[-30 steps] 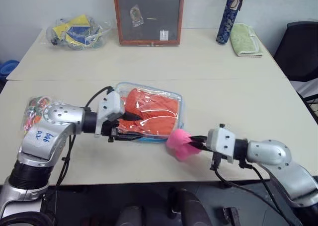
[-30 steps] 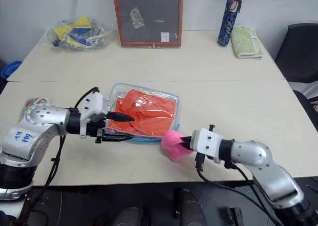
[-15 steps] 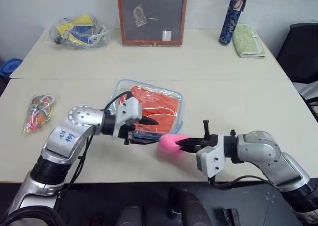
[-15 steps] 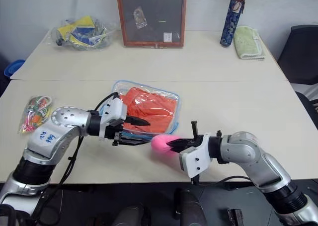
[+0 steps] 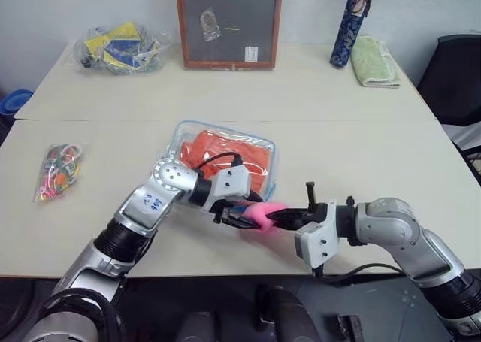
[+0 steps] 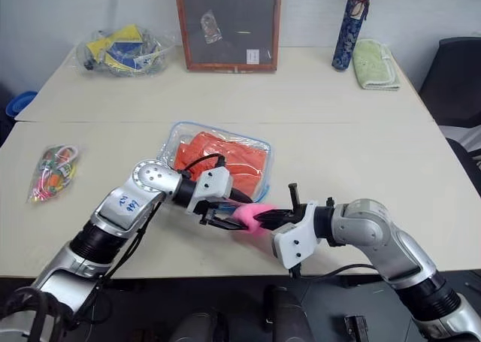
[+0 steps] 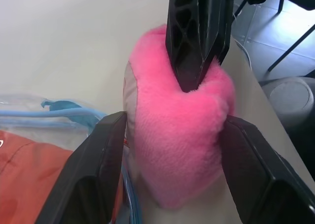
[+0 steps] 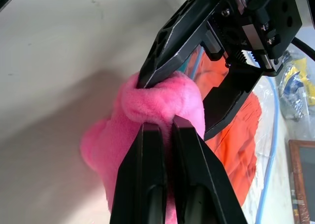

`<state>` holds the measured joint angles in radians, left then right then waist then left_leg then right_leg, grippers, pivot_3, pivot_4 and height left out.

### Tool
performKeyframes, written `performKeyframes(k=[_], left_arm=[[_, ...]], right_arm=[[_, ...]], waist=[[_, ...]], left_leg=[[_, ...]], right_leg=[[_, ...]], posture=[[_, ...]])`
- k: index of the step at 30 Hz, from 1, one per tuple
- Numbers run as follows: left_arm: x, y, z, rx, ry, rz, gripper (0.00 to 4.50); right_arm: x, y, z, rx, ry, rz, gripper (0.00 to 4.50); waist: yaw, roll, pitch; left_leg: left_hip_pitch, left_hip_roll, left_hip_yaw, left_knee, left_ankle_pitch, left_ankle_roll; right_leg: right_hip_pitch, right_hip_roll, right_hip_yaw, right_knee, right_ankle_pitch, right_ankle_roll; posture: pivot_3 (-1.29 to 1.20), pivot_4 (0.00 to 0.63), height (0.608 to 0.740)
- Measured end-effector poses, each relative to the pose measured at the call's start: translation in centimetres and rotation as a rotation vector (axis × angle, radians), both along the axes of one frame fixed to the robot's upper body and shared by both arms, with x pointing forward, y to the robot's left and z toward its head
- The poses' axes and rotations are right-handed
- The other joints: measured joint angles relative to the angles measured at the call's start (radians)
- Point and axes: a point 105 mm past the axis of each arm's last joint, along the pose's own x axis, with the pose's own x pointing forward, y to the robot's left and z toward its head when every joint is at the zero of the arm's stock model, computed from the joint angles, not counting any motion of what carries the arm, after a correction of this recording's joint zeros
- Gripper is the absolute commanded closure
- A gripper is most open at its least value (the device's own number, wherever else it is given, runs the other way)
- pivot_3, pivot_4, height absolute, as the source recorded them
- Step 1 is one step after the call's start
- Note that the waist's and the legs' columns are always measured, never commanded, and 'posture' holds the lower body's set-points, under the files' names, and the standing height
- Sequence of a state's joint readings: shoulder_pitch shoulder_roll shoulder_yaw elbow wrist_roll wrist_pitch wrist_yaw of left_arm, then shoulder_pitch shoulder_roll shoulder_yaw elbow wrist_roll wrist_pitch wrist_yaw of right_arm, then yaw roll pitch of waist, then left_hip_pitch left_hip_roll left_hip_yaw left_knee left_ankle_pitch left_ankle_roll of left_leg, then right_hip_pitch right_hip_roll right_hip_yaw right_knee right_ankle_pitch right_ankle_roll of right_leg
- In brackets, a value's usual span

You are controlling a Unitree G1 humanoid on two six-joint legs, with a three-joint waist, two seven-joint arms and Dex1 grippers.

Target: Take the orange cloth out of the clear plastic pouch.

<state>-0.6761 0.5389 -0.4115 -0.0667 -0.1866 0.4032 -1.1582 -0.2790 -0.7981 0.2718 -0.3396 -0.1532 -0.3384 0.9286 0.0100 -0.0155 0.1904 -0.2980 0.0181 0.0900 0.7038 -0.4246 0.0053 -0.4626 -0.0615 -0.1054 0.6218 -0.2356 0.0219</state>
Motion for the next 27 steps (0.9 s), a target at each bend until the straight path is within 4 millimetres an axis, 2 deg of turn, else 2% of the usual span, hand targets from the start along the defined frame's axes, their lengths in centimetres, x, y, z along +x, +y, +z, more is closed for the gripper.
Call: performKeyframes(k=[2, 8, 9, 12, 13, 17, 19, 22, 24, 27], left_arm=[[0.0, 0.0, 0.0, 0.003, -0.004, 0.0, 2.71], [0.1, 0.4, -0.1, 0.016, -0.009, 0.011, 4.34], [0.1, 0.4, -0.1, 0.017, -0.009, 0.01, 4.49], [0.0, 0.5, -0.2, 0.019, -0.014, -0.002, 4.5], [-0.1, 0.7, -0.2, 0.022, -0.019, -0.01, 4.5], [-0.3, 1.5, -0.2, 0.048, -0.055, -0.036, 4.5], [-0.2, 1.5, -0.2, 0.056, -0.085, -0.039, 4.5], [-0.1, 1.5, -0.2, 0.055, -0.106, -0.04, 4.5], [0.0, 1.5, -0.2, 0.056, -0.112, -0.036, 4.5], [0.1, 1.4, -0.2, 0.055, -0.122, -0.032, 4.5]], right_arm=[[-0.1, -0.1, -0.1, 0.002, 0.007, -0.008, 3.66], [0.0, 0.0, -0.1, 0.007, 0.006, -0.015, 1.59], [0.0, 0.0, -0.1, 0.007, 0.01, -0.019, 1.24], [0.1, -0.5, -0.2, 0.019, 0.034, -0.052, 0.17], [0.2, -0.9, 0.1, 0.038, 0.048, -0.076, 0.03], [1.2, -3.1, 2.6, 0.073, 0.038, -0.161, 0.03], [2.4, -4.1, 2.9, 0.008, 0.002, -0.169, 0.03], [4.6, -5.2, 2.2, -0.057, -0.019, -0.2, 0.03], [5.5, -4.3, 1.4, -0.054, -0.017, -0.175, 0.03], [6.3, -1.6, 0.4, -0.037, -0.001, -0.098, 0.03]], waist=[[0.0, 0.0, 0.0], [0.0, 0.0, 0.0], [0.001, 0.0, 0.0], [0.004, 0.0, 0.0], [0.004, 0.0, 0.0], [0.003, 0.0, 0.0], [0.0, 0.0, 0.0], [-0.003, 0.0, 0.0], [-0.01, 0.0, 0.0], [-0.014, 0.0, 0.0]], left_leg=[[0.0, 0.0, 0.0, 0.0, 0.0, 0.0], [0.0, 0.0, 0.0, 0.0, 0.0, 0.0], [0.0, 0.0, 0.0, 0.0, 0.0, 0.0], [0.0, 0.0, 0.0, 0.0, 0.0, 0.0], [0.0, 0.0, 0.0, 0.0, 0.0, 0.0], [0.0, 0.0, 0.0, 0.0, 0.0, 0.0], [0.001, 0.0, 0.0, 0.0, 0.0, 0.0], [0.001, 0.0, 0.0, 0.0, 0.0, 0.001], [0.0, 0.001, 0.001, -0.001, 0.0, 0.0], [0.001, 0.001, 0.001, -0.001, 0.0, 0.0]], right_leg=[[0.0, 0.0, 0.0, 0.0, 0.0, 0.0], [0.0, 0.0, 0.0, 0.0, 0.0, 0.0], [0.0, 0.0, 0.0, 0.0, 0.0, 0.0], [0.0, 0.0, 0.0, 0.0, 0.0, 0.0], [0.0, 0.0, 0.0, 0.0, 0.0, 0.0], [0.001, 0.0, 0.0, 0.0, 0.0, 0.0], [0.002, 0.0, 0.0, 0.0, 0.0, 0.0], [0.001, 0.0, 0.0, 0.0, 0.0, -0.001], [0.001, 0.001, 0.0, 0.001, 0.0, -0.001], [0.0, 0.001, 0.0, 0.002, 0.0, -0.001]], posture=[[0.0, 0.15, 0.74], [0.0, 0.15, 0.74], [0.0, 0.15, 0.74], [0.0, 0.15, 0.74], [0.0, 0.15, 0.74], [0.0, 0.15, 0.74], [0.0, 0.15, 0.74], [0.0, 0.15, 0.74], [0.0, 0.15, 0.74], [0.0, 0.15, 0.74]])
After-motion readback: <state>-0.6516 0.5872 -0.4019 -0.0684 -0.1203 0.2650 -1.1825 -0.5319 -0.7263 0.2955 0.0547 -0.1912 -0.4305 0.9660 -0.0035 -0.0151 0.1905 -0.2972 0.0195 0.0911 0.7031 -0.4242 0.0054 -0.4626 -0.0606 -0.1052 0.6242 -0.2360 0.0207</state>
